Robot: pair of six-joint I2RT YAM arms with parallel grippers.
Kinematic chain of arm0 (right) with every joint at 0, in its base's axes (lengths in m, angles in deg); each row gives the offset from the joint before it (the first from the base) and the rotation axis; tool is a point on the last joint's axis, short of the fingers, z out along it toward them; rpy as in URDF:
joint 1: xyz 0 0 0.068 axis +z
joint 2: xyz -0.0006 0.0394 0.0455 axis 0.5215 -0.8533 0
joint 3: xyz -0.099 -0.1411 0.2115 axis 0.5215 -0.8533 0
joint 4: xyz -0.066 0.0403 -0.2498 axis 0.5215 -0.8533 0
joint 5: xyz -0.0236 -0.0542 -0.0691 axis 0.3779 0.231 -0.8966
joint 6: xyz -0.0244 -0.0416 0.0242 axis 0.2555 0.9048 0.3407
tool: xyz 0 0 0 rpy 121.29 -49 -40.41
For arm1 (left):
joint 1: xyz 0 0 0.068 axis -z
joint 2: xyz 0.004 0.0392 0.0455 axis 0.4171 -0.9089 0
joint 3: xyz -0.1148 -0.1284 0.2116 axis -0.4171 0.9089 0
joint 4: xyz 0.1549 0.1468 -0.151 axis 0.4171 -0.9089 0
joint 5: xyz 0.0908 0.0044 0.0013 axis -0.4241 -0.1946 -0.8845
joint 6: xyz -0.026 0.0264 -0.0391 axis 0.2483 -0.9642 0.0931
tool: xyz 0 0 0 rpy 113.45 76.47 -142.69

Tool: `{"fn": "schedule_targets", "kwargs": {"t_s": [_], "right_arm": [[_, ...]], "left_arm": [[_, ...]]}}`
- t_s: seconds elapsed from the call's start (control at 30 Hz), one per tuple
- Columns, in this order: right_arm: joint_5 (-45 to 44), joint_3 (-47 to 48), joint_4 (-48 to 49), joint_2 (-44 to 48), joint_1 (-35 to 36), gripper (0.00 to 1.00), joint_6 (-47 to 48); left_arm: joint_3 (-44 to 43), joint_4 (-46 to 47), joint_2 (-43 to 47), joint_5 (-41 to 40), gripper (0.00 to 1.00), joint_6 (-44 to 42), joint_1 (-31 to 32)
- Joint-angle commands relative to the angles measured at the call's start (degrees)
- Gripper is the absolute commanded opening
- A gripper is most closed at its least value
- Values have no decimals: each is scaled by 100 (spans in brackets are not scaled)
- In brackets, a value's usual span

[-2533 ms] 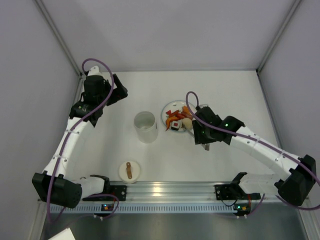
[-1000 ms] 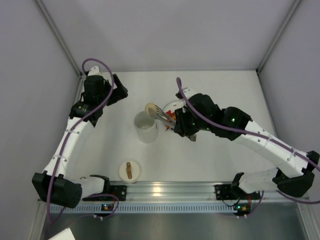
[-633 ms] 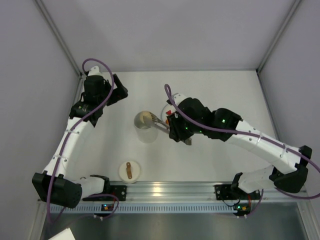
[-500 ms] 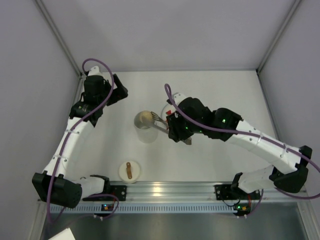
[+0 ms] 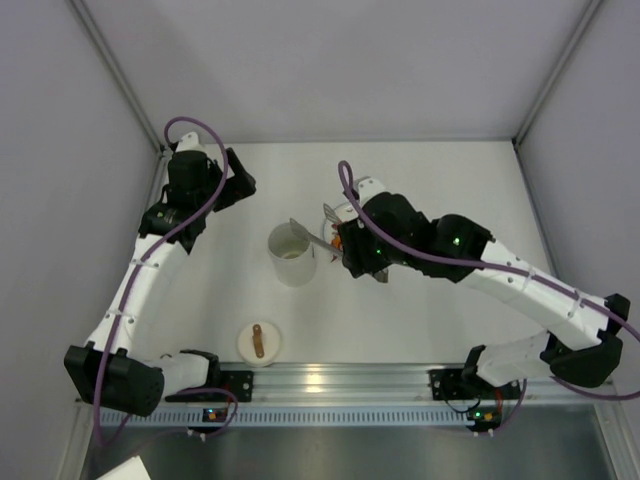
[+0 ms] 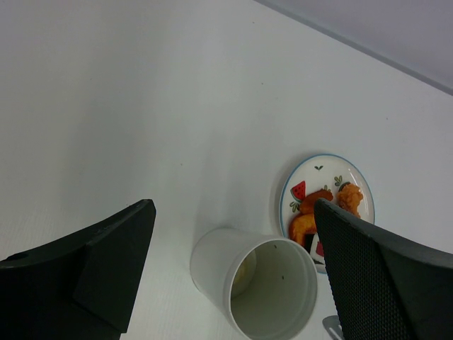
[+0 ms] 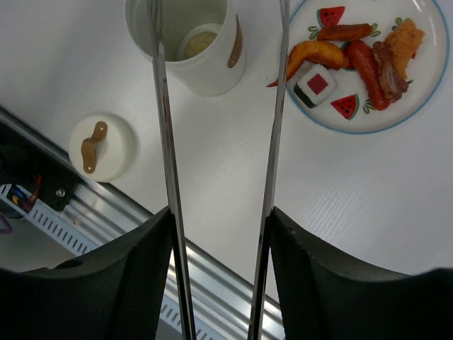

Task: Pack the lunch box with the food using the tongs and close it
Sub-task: Place the fake food in the packing box, then pick up the fake food from the plate.

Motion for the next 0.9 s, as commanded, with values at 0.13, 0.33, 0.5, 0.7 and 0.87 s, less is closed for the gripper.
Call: {"fn": "schedule_targets", "kwargs": {"t_s": [0.13, 0.33, 0.5, 0.7, 0.87], "right_arm": [[-940, -174, -505, 653, -186, 54, -330], [-1159, -973, -409, 838, -292, 52, -664], [-1072, -1659, 47, 750, -362, 51, -779], [-1019, -2020, 644, 241, -450, 49, -744], [-852, -2108, 997, -128, -556, 49, -665]], "left_arm": [[57, 86, -64, 88, 99, 94, 16], [75, 86, -47, 80, 99, 94, 16], [66, 95, -56, 88, 99, 85, 25], [83, 86, -64, 97, 99, 77, 16], [84, 69, -64, 53, 99, 59, 25]]}}
